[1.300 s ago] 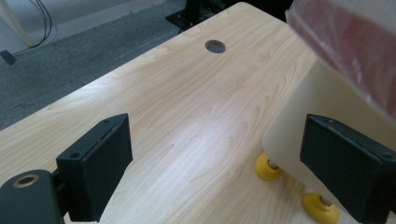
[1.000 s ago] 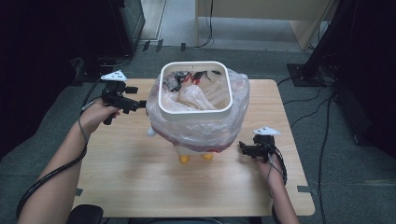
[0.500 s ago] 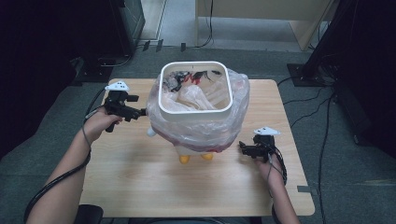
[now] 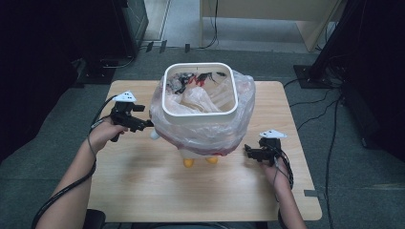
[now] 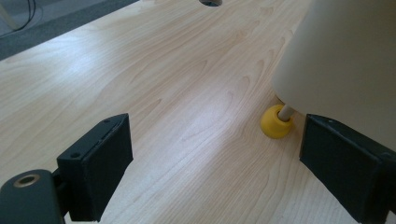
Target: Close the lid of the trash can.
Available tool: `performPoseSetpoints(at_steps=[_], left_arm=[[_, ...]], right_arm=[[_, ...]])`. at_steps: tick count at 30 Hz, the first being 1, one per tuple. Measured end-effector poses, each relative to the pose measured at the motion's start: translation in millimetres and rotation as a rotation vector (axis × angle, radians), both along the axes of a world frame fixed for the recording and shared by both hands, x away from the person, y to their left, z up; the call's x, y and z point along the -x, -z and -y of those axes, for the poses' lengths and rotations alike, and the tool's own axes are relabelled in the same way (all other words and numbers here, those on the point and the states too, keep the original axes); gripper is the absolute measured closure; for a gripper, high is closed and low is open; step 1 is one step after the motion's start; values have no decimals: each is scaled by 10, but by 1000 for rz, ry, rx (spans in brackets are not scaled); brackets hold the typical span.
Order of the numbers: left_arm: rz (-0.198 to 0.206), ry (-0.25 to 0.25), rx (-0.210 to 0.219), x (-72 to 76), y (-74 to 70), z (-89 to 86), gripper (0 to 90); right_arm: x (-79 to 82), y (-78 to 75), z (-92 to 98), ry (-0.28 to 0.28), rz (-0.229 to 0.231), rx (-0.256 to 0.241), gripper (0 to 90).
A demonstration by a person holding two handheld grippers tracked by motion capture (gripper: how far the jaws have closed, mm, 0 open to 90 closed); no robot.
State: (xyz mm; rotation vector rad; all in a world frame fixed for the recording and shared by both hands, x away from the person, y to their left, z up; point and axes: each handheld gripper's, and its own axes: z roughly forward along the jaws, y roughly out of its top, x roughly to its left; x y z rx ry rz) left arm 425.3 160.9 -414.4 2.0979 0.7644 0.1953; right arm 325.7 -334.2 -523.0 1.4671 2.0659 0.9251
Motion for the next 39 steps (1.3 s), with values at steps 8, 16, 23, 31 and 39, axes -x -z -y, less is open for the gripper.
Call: performPoseSetpoints(at_steps=[8, 16, 23, 31, 39], left_arm=[[6, -30, -2, 39, 166, -22, 96], [-20, -9, 5, 104, 301, -7, 96], [-32, -4, -6, 170, 478, 7, 96], [-32, 6, 5, 225, 629, -1, 96], [-44, 9, 8, 255, 775, -50, 96]], right_arm=[[0, 0, 0, 0, 0, 0, 132], [0, 0, 0, 0, 0, 0, 132], [0, 0, -1, 0, 0, 0, 132], [0, 0, -1, 1, 0, -1, 132], [0, 0, -1, 0, 0, 0, 132]])
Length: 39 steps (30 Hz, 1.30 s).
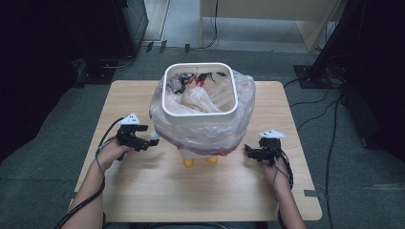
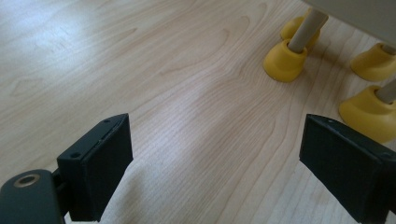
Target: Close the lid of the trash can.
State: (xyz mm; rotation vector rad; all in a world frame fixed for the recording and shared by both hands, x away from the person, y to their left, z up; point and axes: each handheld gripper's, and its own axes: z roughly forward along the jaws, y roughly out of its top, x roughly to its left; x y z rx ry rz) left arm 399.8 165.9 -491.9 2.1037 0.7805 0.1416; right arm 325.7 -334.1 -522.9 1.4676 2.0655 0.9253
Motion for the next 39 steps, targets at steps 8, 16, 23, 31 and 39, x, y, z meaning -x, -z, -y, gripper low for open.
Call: performPoseSetpoints(at_steps=[8, 16, 23, 31, 39], left_arm=[[7, -11, -11, 8, 91, -42, 96], [-4, 7, -37, 8, 164, -41, 96], [-7, 10, -49, -2, 206, -46, 96], [4, 5, -59, -16, 241, -59, 96], [20, -10, -70, -42, 249, -46, 96]], right_arm=[[0, 0, 0, 0, 0, 0, 132], [0, 0, 0, 0, 0, 0, 132], [0, 0, 0, 0, 0, 0, 131], [0, 0, 0, 0, 0, 0, 132], [-1, 0, 0, 0, 0, 0, 132]])
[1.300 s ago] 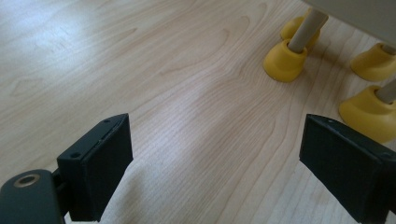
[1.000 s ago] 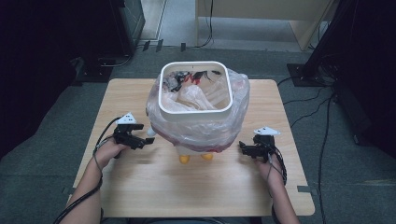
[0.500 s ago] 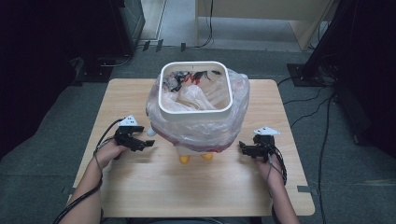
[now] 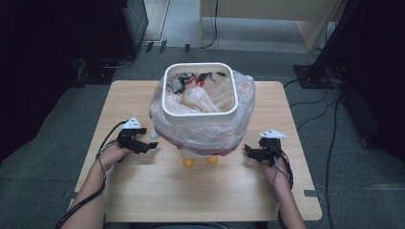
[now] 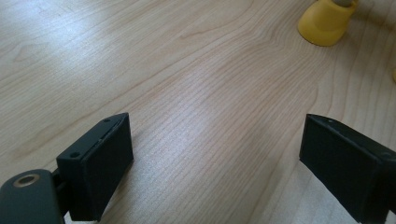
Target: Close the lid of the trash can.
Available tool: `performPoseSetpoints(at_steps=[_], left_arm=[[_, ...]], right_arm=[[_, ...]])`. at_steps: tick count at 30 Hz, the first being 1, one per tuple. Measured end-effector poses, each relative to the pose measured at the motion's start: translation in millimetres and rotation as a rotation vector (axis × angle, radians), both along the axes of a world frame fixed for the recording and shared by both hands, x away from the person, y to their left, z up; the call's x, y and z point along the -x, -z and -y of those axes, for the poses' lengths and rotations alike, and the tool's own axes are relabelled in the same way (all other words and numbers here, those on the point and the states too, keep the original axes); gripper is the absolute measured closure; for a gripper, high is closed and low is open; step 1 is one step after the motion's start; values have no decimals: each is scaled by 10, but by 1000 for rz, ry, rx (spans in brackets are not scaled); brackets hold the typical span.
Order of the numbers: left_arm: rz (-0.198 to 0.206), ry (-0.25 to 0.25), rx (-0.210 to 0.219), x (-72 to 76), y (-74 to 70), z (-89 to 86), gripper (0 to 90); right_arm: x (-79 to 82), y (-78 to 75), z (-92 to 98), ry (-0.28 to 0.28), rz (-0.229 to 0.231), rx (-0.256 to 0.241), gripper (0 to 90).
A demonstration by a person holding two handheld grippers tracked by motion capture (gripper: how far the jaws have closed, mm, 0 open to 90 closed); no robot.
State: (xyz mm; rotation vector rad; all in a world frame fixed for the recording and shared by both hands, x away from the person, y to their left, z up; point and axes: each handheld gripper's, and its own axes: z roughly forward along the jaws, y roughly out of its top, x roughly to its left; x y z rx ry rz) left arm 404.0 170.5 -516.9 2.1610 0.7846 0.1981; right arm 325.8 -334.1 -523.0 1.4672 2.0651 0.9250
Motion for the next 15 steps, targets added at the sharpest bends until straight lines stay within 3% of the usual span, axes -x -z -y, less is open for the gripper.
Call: performPoseSetpoints(at_steps=[15], left_arm=[[37, -1, -52, 33, 4, 54, 96]], right_arm=[[0, 0, 0, 0, 0, 0, 132]])
